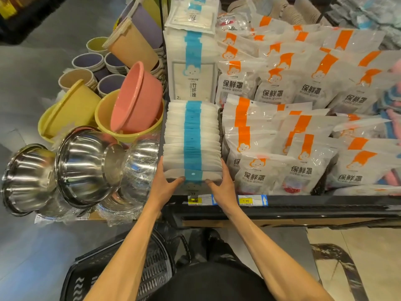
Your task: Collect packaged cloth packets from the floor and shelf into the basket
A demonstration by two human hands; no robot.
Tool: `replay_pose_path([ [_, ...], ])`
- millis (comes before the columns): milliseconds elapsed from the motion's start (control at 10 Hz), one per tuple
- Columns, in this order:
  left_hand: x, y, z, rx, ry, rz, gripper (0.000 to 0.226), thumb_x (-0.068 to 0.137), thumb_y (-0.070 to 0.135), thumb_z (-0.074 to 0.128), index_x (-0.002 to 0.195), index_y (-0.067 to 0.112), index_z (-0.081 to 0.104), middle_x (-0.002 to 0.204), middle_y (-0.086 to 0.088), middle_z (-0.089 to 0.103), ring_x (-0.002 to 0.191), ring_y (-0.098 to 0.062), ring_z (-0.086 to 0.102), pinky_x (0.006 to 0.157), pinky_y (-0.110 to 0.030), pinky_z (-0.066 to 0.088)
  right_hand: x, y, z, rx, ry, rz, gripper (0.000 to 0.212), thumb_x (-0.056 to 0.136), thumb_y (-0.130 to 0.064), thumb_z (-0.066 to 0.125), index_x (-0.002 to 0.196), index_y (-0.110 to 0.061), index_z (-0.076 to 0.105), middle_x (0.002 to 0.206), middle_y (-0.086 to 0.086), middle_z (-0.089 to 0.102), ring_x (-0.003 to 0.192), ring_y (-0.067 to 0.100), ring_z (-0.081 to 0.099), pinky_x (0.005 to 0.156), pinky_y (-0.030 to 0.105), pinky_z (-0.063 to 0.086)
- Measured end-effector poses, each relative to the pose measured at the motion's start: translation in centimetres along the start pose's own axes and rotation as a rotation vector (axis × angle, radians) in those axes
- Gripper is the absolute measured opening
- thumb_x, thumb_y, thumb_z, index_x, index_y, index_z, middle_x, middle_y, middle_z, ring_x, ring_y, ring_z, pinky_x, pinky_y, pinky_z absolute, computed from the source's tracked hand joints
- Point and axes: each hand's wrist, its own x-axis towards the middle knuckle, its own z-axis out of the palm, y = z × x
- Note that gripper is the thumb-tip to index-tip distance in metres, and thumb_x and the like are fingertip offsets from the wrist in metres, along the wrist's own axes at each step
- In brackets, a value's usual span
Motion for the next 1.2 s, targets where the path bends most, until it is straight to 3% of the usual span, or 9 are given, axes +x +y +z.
replay_pose_path([
  [100, -0.1, 0.1, -0.1, 0.007, 0.003, -0.013, 0.088, 0.082, 0.023, 0.083, 0.150, 0.035, 0.029, 0.127, 0.018, 0.057, 0.111, 0.008, 0.058, 0.091, -0.026, 0.053, 0.3, -0.2, -0.1, -0.020, -0.003, -0.005, 0.086, 0.088, -0.011, 0.072, 0.155, -0.033, 0.023, 0.147, -0.007, 0.046, 0.131, 0.006, 0.044, 0.108, 0.037, 0.047],
  [200, -0.3, 0.6, -0.2, 0.035, 0.014, -0.006, 0.090, 0.081, 0.023, 0.083, 0.152, 0.028, 0.028, 0.126, 0.019, 0.054, 0.110, 0.018, 0.052, 0.081, -0.007, 0.048, 0.3, -0.4, -0.4, -0.040, -0.014, -0.023, 0.084, 0.088, -0.014, 0.073, 0.155, -0.030, 0.024, 0.148, -0.006, 0.045, 0.131, 0.004, 0.044, 0.107, 0.034, 0.045],
  [300, -0.5, 0.9, -0.4, 0.066, 0.009, -0.017, 0.091, 0.081, 0.023, 0.084, 0.153, 0.025, 0.028, 0.128, 0.013, 0.053, 0.112, 0.008, 0.053, 0.077, -0.006, 0.047, 0.6, -0.9, -0.9, -0.086, -0.019, -0.023, 0.082, 0.086, -0.017, 0.076, 0.151, -0.031, 0.029, 0.142, -0.008, 0.048, 0.127, 0.005, 0.047, 0.102, 0.032, 0.047],
  [600, -0.3, 2.7, -2.5, 0.410, -0.095, -0.006, 0.075, 0.083, 0.031, 0.080, 0.143, 0.013, 0.039, 0.135, -0.003, 0.053, 0.118, -0.018, 0.052, 0.090, -0.032, 0.045, 1.6, -3.7, -2.9, -0.414, -0.133, -0.056, 0.064, 0.078, -0.034, 0.081, 0.130, -0.024, 0.047, 0.124, -0.006, 0.062, 0.111, 0.011, 0.060, 0.093, 0.041, 0.055],
  [700, 0.1, 4.8, -3.7, 0.542, -0.191, -0.003, 0.061, 0.087, 0.033, 0.075, 0.137, 0.015, 0.046, 0.134, -0.006, 0.059, 0.121, -0.024, 0.056, 0.090, -0.036, 0.047, 1.8, -4.7, -4.0, -0.614, -0.166, -0.051, 0.058, 0.080, -0.030, 0.078, 0.130, -0.021, 0.051, 0.125, 0.002, 0.064, 0.112, 0.020, 0.061, 0.093, 0.045, 0.054],
  [800, -0.1, 7.7, -3.9, 0.622, -0.143, 0.106, 0.058, 0.090, 0.039, 0.071, 0.137, 0.013, 0.048, 0.133, -0.006, 0.059, 0.120, -0.024, 0.057, 0.086, -0.034, 0.047, 2.0, -6.1, -4.8, -0.759, -0.239, -0.044, 0.053, 0.081, -0.022, 0.075, 0.129, -0.019, 0.052, 0.123, 0.007, 0.064, 0.109, 0.026, 0.063, 0.090, 0.045, 0.055],
  [900, 0.5, 10.0, -3.5, 0.805, -0.044, 0.216, 0.068, 0.094, 0.048, 0.062, 0.148, 0.014, 0.037, 0.148, -0.009, 0.049, 0.133, -0.027, 0.049, 0.100, -0.045, 0.047, 2.4, -7.3, -5.5, -0.923, -0.311, -0.001, 0.065, 0.078, -0.025, 0.077, 0.135, -0.018, 0.047, 0.127, 0.010, 0.060, 0.110, 0.028, 0.059, 0.091, 0.044, 0.053],
  [1000, 1.9, 11.7, -2.2, 0.988, -0.084, 0.276, 0.056, 0.097, 0.042, 0.056, 0.144, 0.016, 0.041, 0.141, -0.011, 0.054, 0.125, -0.030, 0.052, 0.097, -0.048, 0.048, 3.1, -8.6, -6.7, -0.967, -0.376, 0.046, 0.071, 0.074, -0.020, 0.083, 0.136, -0.014, 0.048, 0.130, 0.010, 0.057, 0.112, 0.029, 0.058, 0.085, 0.035, 0.050],
  [1200, 4.9, 16.7, 1.0, 1.258, -0.177, 0.288, 0.051, 0.099, 0.041, 0.050, 0.143, 0.016, 0.042, 0.137, -0.011, 0.054, 0.123, -0.034, 0.050, 0.097, -0.048, 0.044, 4.4, -13.6, -9.9, -1.034, -0.304, -0.052, 0.073, 0.090, -0.024, 0.063, 0.153, -0.013, 0.029, 0.151, 0.016, 0.040, 0.134, 0.036, 0.044, 0.105, 0.046, 0.044],
])
